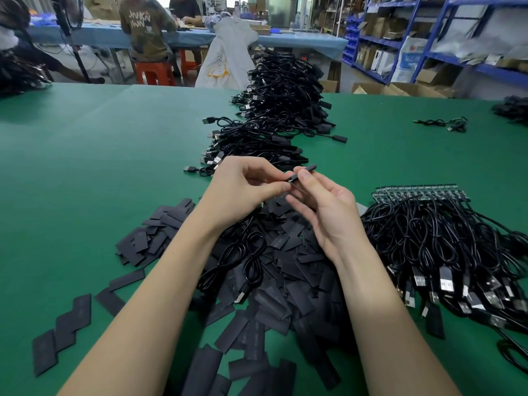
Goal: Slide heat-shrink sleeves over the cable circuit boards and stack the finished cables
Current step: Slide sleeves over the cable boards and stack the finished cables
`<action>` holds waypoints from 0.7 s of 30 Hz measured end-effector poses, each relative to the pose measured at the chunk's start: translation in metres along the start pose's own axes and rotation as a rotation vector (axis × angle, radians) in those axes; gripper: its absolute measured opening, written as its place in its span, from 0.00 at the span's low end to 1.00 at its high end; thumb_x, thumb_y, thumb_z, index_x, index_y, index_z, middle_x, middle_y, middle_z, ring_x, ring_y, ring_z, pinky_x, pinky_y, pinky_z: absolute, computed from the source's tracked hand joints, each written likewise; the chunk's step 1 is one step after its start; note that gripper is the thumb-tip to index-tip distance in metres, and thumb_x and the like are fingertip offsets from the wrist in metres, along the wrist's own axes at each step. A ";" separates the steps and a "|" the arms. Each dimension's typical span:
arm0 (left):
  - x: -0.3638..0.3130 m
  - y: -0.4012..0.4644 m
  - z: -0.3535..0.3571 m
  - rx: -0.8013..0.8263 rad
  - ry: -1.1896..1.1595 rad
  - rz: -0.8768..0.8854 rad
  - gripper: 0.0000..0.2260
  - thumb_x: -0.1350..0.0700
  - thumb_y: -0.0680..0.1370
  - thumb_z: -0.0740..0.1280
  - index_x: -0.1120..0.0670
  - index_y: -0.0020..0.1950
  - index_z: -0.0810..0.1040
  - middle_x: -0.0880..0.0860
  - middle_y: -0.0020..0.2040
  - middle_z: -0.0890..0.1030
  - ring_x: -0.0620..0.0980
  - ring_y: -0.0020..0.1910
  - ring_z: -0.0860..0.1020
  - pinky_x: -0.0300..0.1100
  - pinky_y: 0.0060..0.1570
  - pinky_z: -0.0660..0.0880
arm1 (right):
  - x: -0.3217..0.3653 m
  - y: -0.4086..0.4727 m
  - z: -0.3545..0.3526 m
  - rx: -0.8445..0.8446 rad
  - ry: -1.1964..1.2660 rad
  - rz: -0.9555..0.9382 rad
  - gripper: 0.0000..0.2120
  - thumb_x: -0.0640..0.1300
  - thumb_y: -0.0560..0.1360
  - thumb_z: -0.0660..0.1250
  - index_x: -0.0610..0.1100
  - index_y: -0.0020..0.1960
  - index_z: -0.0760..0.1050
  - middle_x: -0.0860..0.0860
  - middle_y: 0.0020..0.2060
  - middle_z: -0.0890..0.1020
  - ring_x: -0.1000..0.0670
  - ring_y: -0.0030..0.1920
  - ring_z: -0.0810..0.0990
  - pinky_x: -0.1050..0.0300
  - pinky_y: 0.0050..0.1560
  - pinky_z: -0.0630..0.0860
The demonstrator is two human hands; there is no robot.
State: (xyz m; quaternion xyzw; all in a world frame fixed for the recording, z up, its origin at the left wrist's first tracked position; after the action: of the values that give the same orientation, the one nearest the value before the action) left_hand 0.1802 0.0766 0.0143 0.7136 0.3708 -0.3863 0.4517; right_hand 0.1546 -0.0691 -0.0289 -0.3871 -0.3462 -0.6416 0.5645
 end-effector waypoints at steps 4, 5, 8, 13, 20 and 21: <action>-0.002 0.000 0.002 -0.004 -0.003 0.009 0.06 0.64 0.73 0.77 0.54 0.47 0.87 0.52 0.44 0.88 0.43 0.39 0.83 0.35 0.43 0.78 | -0.004 0.000 -0.001 -0.021 0.061 0.038 0.05 0.40 0.80 0.68 0.42 0.51 0.83 0.47 0.46 0.88 0.52 0.47 0.87 0.61 0.44 0.82; -0.002 0.000 0.002 -0.008 0.010 0.016 0.06 0.64 0.73 0.77 0.55 0.48 0.87 0.52 0.44 0.88 0.44 0.40 0.84 0.37 0.44 0.79 | -0.004 0.000 -0.001 -0.017 0.062 0.039 0.05 0.40 0.80 0.68 0.42 0.51 0.83 0.47 0.47 0.88 0.52 0.47 0.87 0.61 0.44 0.82; -0.003 0.000 0.001 -0.014 0.038 0.027 0.06 0.63 0.74 0.77 0.57 0.50 0.87 0.52 0.46 0.88 0.51 0.46 0.86 0.45 0.51 0.82 | -0.002 -0.001 0.000 -0.001 0.035 0.022 0.06 0.40 0.80 0.68 0.43 0.49 0.84 0.47 0.47 0.88 0.52 0.47 0.87 0.61 0.44 0.82; -0.006 0.000 0.001 -0.023 0.041 0.044 0.06 0.63 0.74 0.77 0.59 0.50 0.87 0.51 0.45 0.88 0.50 0.46 0.86 0.42 0.50 0.82 | 0.002 -0.002 0.000 0.012 0.002 0.001 0.06 0.40 0.81 0.68 0.43 0.50 0.83 0.48 0.47 0.88 0.52 0.48 0.87 0.60 0.45 0.82; 0.003 0.001 0.003 -0.023 -0.017 -0.019 0.05 0.64 0.74 0.76 0.58 0.49 0.85 0.56 0.45 0.87 0.55 0.44 0.86 0.40 0.44 0.81 | 0.000 -0.002 -0.001 -0.015 0.033 0.017 0.05 0.40 0.80 0.69 0.42 0.50 0.84 0.46 0.48 0.88 0.51 0.48 0.87 0.61 0.45 0.82; 0.004 0.001 0.003 -0.017 -0.023 -0.017 0.05 0.64 0.74 0.76 0.58 0.49 0.85 0.55 0.44 0.87 0.53 0.43 0.86 0.38 0.44 0.81 | -0.001 -0.002 -0.001 -0.018 0.037 0.023 0.05 0.40 0.80 0.69 0.42 0.50 0.84 0.46 0.48 0.88 0.50 0.48 0.87 0.61 0.45 0.82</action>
State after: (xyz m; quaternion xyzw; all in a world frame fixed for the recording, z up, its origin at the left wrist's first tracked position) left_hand 0.1816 0.0741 0.0103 0.7020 0.3752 -0.3951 0.4586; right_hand 0.1525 -0.0698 -0.0304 -0.3842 -0.3254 -0.6452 0.5746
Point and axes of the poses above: each hand's wrist, its own y-axis towards the middle knuckle, its own z-axis out of the palm, x = y × z, the point moved 8 cm from there along y, towards the middle knuckle
